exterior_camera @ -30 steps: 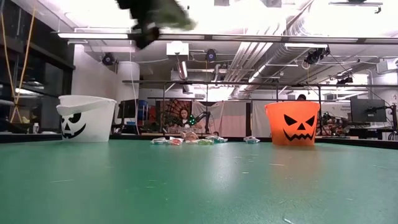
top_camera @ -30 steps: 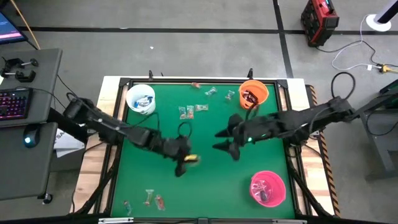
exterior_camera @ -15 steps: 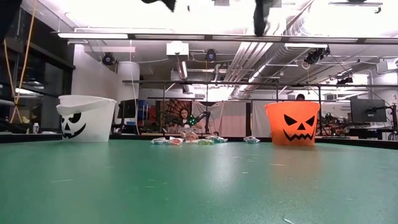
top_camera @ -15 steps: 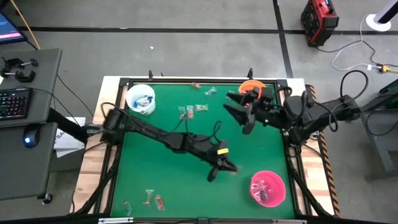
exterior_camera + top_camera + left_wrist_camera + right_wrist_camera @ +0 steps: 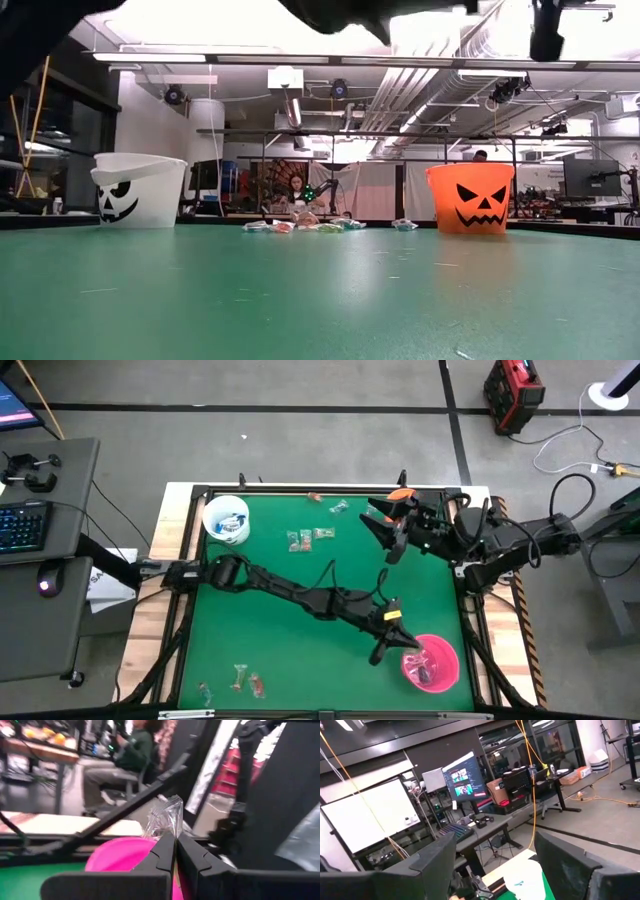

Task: Sort candy by brand, put in halloween buckets
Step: Put the green gummy into the pink bucket

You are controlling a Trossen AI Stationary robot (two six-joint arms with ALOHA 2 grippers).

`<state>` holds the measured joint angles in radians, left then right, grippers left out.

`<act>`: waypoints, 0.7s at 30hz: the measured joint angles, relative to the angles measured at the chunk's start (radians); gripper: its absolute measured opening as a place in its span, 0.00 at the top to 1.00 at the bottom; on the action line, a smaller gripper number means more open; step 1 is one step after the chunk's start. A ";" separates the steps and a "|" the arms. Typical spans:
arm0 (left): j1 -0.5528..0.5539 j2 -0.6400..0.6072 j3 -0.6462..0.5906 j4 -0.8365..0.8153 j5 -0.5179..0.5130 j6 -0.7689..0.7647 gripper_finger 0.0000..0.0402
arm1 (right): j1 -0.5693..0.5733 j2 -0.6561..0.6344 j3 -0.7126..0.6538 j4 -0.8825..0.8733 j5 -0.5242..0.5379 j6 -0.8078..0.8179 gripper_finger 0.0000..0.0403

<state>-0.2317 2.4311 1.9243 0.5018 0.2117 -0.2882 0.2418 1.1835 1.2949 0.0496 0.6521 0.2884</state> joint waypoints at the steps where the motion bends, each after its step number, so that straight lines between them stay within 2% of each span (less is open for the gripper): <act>1: 0.000 0.021 0.019 0.007 -0.017 0.011 1.00 | -0.002 0.000 0.000 -0.006 0.000 0.003 0.35; 6: 0.001 0.090 0.070 -0.003 -0.017 0.022 0.95 | -0.006 0.000 0.000 -0.012 0.000 0.008 0.35; 16: -0.008 0.087 0.090 -0.036 0.000 -0.050 0.60 | -0.006 0.000 0.000 -0.024 -0.001 -0.001 0.35; 19: 0.005 0.057 0.092 -0.097 0.048 -0.070 0.52 | -0.006 0.000 0.000 -0.024 -0.001 -0.001 0.35; 21: 0.022 0.020 0.092 -0.214 0.149 -0.068 0.49 | -0.006 0.000 0.000 -0.027 -0.001 -0.001 0.35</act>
<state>-0.2099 2.4508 2.0163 0.2874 0.3605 -0.3564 0.2356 1.1839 1.2949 0.0229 0.6510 0.2871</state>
